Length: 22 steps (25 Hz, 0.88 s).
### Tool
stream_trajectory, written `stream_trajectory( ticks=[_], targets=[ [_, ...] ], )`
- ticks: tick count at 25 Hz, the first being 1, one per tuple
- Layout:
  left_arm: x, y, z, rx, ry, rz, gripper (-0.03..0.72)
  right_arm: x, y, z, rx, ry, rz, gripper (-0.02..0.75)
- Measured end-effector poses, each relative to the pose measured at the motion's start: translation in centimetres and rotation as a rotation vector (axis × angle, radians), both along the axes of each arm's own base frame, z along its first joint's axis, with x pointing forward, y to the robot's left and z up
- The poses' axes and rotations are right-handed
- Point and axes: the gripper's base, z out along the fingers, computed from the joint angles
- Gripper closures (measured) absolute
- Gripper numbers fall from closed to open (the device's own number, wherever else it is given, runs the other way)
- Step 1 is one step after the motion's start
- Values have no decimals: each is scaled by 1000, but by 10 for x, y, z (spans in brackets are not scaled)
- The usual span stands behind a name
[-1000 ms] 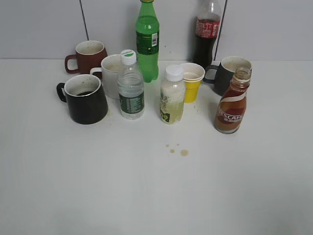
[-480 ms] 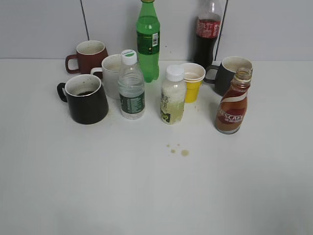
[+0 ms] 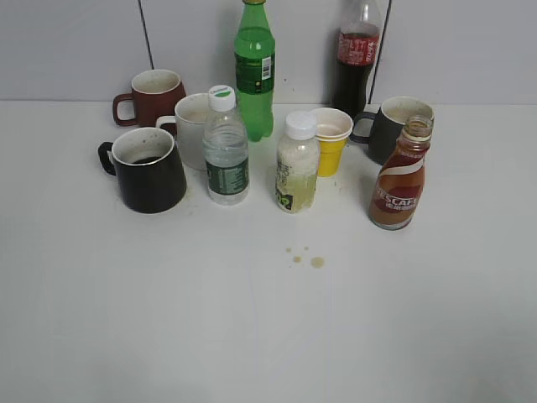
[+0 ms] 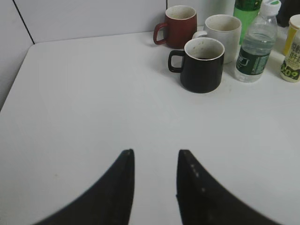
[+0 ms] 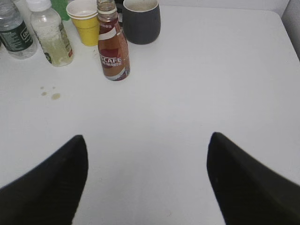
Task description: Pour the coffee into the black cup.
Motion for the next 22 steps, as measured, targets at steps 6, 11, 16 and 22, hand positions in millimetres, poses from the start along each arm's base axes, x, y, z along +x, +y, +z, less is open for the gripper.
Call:
stream_trajectory(
  ticks=[6,11,16,22],
  targets=[
    [0,0,0,0,0,0,447,0,0,0,0,0,0,147],
    [0,0,0,0,0,0,447,0,0,0,0,0,0,147],
    [0,0,0,0,0,0,447,0,0,0,-1,0,0,147],
    [0,0,0,0,0,0,447,0,0,0,0,0,0,150]
  ],
)
